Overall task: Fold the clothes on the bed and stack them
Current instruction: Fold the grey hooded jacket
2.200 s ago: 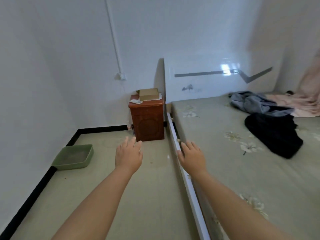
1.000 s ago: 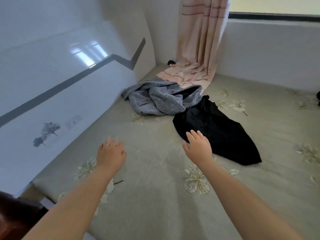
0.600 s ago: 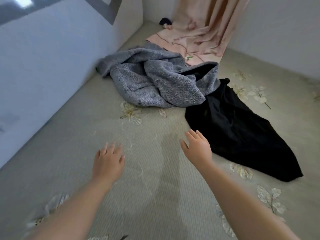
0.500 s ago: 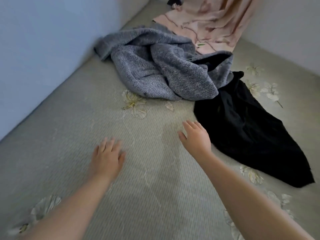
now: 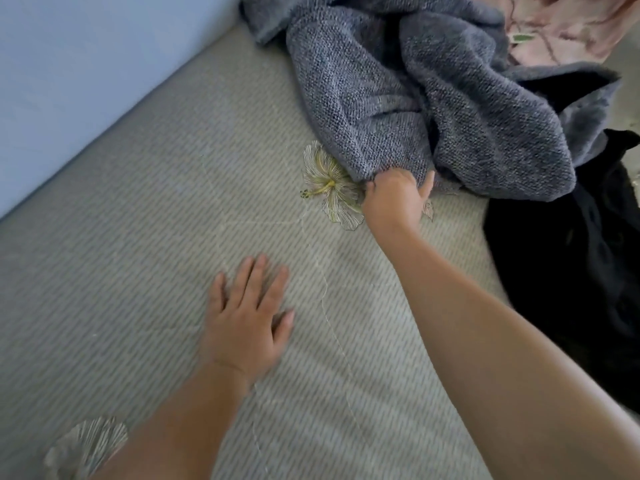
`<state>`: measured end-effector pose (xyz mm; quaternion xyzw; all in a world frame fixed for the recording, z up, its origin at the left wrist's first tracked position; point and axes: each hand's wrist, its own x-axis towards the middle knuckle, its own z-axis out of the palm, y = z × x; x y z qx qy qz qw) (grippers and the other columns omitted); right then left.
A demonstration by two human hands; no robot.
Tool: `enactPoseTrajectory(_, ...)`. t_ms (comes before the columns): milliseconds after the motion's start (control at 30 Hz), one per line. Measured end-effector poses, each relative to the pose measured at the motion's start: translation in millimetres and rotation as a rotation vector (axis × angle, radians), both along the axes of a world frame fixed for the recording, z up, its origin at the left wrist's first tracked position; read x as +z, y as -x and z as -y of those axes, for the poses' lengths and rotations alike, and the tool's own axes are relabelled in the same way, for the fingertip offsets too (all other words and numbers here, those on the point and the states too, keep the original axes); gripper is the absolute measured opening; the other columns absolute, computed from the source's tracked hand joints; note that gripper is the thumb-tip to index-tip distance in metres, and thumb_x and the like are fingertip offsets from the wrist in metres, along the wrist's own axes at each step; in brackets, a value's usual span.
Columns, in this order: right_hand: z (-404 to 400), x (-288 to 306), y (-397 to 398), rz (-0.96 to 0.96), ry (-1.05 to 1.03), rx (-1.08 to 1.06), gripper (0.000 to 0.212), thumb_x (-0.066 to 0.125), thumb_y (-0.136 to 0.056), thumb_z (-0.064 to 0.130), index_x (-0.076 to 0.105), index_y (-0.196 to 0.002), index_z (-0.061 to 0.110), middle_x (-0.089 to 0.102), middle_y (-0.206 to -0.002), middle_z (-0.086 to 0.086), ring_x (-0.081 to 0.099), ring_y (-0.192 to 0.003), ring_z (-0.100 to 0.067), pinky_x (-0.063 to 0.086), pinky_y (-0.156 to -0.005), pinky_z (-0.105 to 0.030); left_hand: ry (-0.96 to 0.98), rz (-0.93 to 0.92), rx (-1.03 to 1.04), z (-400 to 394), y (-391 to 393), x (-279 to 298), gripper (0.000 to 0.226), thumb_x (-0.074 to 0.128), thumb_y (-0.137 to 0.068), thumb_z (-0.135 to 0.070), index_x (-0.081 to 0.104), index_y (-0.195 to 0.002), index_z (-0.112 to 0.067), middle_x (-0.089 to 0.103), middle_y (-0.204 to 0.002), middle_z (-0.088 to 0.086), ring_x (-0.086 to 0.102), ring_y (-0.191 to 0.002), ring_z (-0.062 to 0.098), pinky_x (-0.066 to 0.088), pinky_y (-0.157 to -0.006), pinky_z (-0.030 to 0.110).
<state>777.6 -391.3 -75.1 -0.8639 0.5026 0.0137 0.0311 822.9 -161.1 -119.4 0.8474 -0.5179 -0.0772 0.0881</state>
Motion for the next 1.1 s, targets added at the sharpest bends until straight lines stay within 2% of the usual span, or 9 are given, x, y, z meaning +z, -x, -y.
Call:
enactPoseTrajectory(133,-36.5,9.1,40.0,0.181,-0.127,0.031,0.022,0.043,-0.093,0.014,0.059,-0.087,0.001,0.061,-0.098,-0.018,0.052,-0.097,-0.03,0.024,-0.096,-0.03,0.014,-0.054,0.0,1.7,-2.4,5.0,0.061,0.037,-0.08,-0.038,0.053,-0.123,0.002,0.053,-0.124,0.03,0.054,-0.11,0.045,0.036,-0.09,0.064)
enactPoseTrajectory(200,-62.4,19.0,76.3,0.217,-0.211,0.067,0.02,0.045,-0.092,0.011,0.056,-0.08,0.0,0.059,-0.093,-0.022,0.052,-0.09,-0.032,0.024,-0.068,-0.029,0.016,-0.132,0.013,0.7,-2.3,15.4,0.061,0.038,-0.081,-0.033,0.052,-0.119,0.011,0.05,-0.12,0.039,0.053,-0.104,0.054,0.036,-0.084,0.068)
enactPoseTrajectory(267,-94.4,32.0,119.9,0.195,-0.31,0.108,0.02,0.046,-0.093,0.011,0.056,-0.079,-0.001,0.058,-0.091,-0.022,0.052,-0.088,-0.032,0.019,-0.06,-0.03,0.069,-0.171,0.015,-12.2,9.1,25.1,0.058,0.04,-0.081,-0.026,0.051,-0.114,0.021,0.048,-0.115,0.045,0.05,-0.099,0.062,0.04,-0.077,0.07)
enactPoseTrajectory(500,-223.6,61.6,302.2,0.12,-0.556,0.029,0.022,0.049,-0.091,0.004,0.062,-0.1,-0.011,0.062,-0.104,-0.026,0.056,-0.1,-0.036,0.032,-0.085,-0.032,0.252,-0.056,-0.399,-100.3,128.1,67.4,0.048,0.045,-0.084,-0.025,0.048,-0.123,0.004,0.05,-0.128,0.028,0.042,-0.121,0.044,0.035,-0.095,0.057)
enactPoseTrajectory(600,-270.9,77.7,380.5,0.141,-0.614,-0.057,0.019,0.052,-0.089,0.001,0.065,-0.095,-0.011,0.064,-0.101,-0.026,0.058,-0.097,-0.037,0.031,-0.087,-0.03,0.151,-0.092,-0.441,-120.5,185.1,83.8,0.044,0.052,-0.083,-0.02,0.054,-0.119,0.006,0.052,-0.127,0.026,0.043,-0.122,0.044,0.03,-0.1,0.055)
enactPoseTrajectory(733,-320.0,93.5,472.5,-0.116,-0.871,-0.048,0.024,0.049,-0.092,0.012,0.063,-0.097,-0.007,0.064,-0.101,-0.022,0.057,-0.096,-0.031,0.032,-0.077,-0.029,-0.097,-0.19,-0.415,-137.6,263.5,107.0,0.042,0.052,-0.089,-0.017,0.05,-0.125,0.005,0.046,-0.135,0.023,0.038,-0.129,0.037,0.024,-0.107,0.047)
enactPoseTrajectory(900,-338.2,101.3,554.4,-0.654,-1.149,0.07,0.013,0.05,-0.086,0.012,0.058,-0.081,0.003,0.054,-0.075,-0.016,0.048,-0.074,-0.021,0.034,-0.054,-0.025,-0.023,-0.219,-0.573,-137.7,330.7,132.9,0.026,0.066,-0.072,0.001,0.062,-0.095,0.012,0.064,-0.094,0.028,0.063,-0.086,0.041,0.051,-0.073,0.046)
enactPoseTrajectory(1000,-331.6,100.1,574.9,-0.819,-1.131,0.046,0.012,0.046,-0.086,0.007,0.058,-0.088,0.006,0.05,-0.07,-0.008,0.049,-0.065,-0.021,0.039,-0.059,-0.024,-0.041,-0.084,-0.578,-124.7,352.6,132.9,0.043,0.07,-0.074,-0.007,0.056,-0.112,0.007,0.057,-0.114,0.027,0.053,-0.108,0.041,0.045,-0.087,0.049)
enactPoseTrajectory(1100,-306.7,92.3,571.6,-0.533,-0.788,0.001,0.033,0.048,-0.089,0.016,0.052,-0.121,0.009,0.057,-0.11,-0.014,0.055,-0.102,-0.027,0.041,-0.074,-0.03,-0.282,0.002,-0.327,-114.0,355.4,122.5,0.063,0.056,-0.088,-0.024,0.026,-0.141,-0.007,0.028,-0.143,0.021,0.025,-0.132,0.037,0.028,-0.103,0.047)
